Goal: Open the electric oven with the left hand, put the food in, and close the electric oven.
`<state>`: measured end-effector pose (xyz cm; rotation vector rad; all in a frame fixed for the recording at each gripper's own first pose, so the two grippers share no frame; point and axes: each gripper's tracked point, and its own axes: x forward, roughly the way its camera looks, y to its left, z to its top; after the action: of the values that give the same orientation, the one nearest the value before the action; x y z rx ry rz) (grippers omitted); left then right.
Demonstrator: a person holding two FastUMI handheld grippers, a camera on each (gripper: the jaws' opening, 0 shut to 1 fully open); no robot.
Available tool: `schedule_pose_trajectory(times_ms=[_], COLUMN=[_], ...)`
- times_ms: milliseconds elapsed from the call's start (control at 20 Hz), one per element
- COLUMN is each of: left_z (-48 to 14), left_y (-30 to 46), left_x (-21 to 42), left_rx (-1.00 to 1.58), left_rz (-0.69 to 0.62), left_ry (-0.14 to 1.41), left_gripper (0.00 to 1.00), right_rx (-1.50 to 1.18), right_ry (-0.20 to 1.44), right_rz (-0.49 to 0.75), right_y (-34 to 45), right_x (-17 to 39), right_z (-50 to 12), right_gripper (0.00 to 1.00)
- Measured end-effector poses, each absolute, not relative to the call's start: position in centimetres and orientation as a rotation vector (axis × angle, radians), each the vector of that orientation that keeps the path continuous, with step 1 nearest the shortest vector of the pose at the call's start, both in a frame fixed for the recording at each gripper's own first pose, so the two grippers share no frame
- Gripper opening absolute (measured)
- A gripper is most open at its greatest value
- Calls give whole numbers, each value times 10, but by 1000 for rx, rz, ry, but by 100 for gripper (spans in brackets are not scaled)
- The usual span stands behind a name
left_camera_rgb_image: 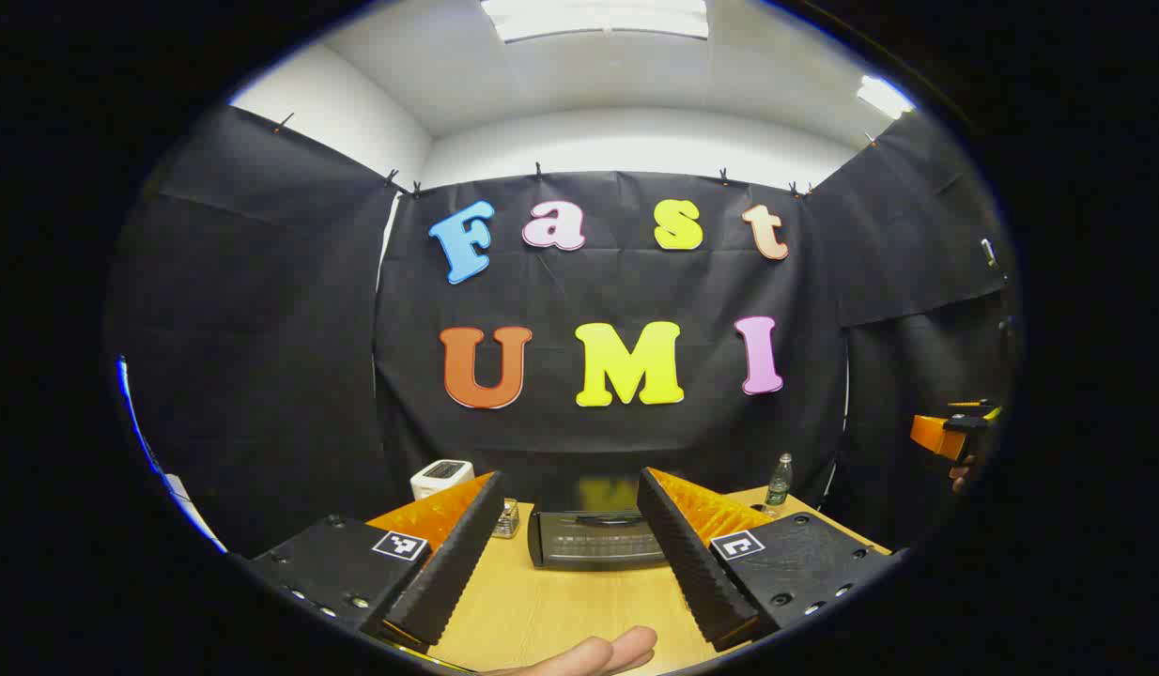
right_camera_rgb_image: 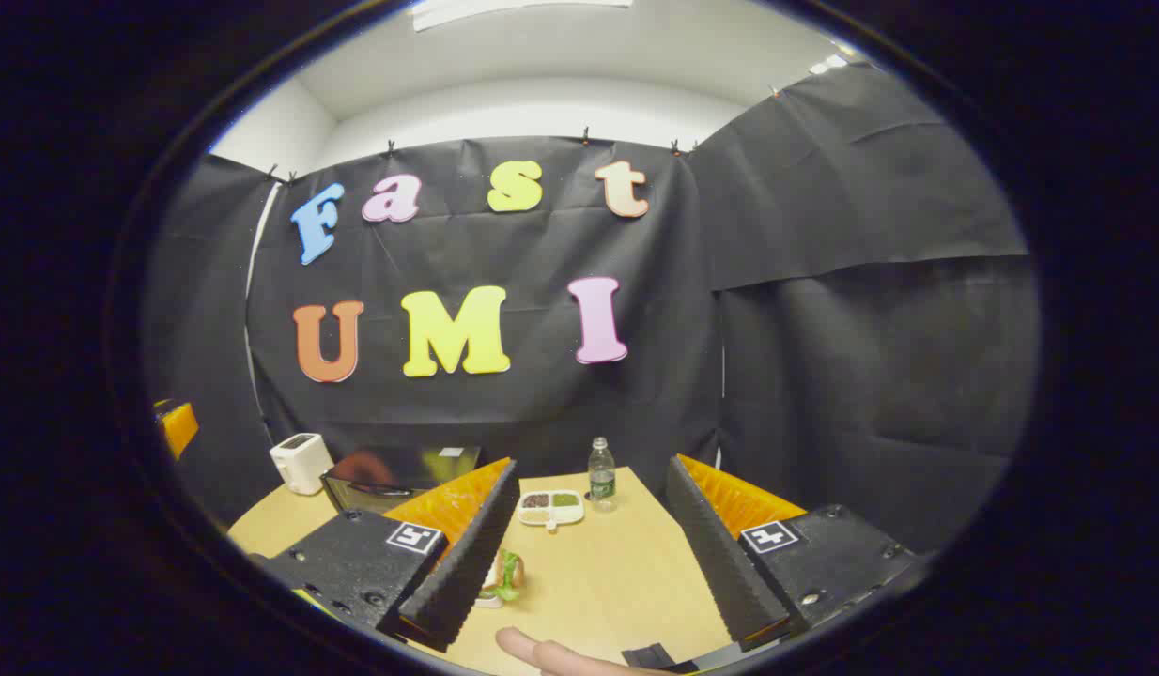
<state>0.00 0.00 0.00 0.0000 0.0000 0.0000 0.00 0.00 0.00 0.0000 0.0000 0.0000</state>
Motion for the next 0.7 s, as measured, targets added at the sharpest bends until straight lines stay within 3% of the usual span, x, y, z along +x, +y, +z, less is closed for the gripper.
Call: schedule_pose_trajectory(times_ms=[50, 250, 300, 550, 600, 650, 700], left_z=[2, 0, -2, -4, -4, -5, -5], left_y=[2, 1, -1, -5, -4, -5, -6], left_x=[-1, -7, -8, -15, -17, -18, -17], left_rx=[5, 38, 43, 60, 54, 45, 38], left_rz=[5, -5, -13, -19, -13, -12, -14], left_ry=[0, 1, 6, 12, 14, 19, 22], left_gripper=[94, 94, 94, 95, 95, 95, 95], right_rx=[3, -6, -5, -13, -13, -13, -15], right_ry=[-12, -33, -37, -38, -39, -42, -45], right_rz=[6, -6, -1, 9, 11, 11, 12], right_y=[4, 5, 7, 8, 8, 7, 5], right_x=[-3, -9, -11, -15, -15, -16, -17], right_z=[5, 12, 12, 15, 15, 16, 16], right_gripper=[100, 100, 92, 92, 100, 100, 92])
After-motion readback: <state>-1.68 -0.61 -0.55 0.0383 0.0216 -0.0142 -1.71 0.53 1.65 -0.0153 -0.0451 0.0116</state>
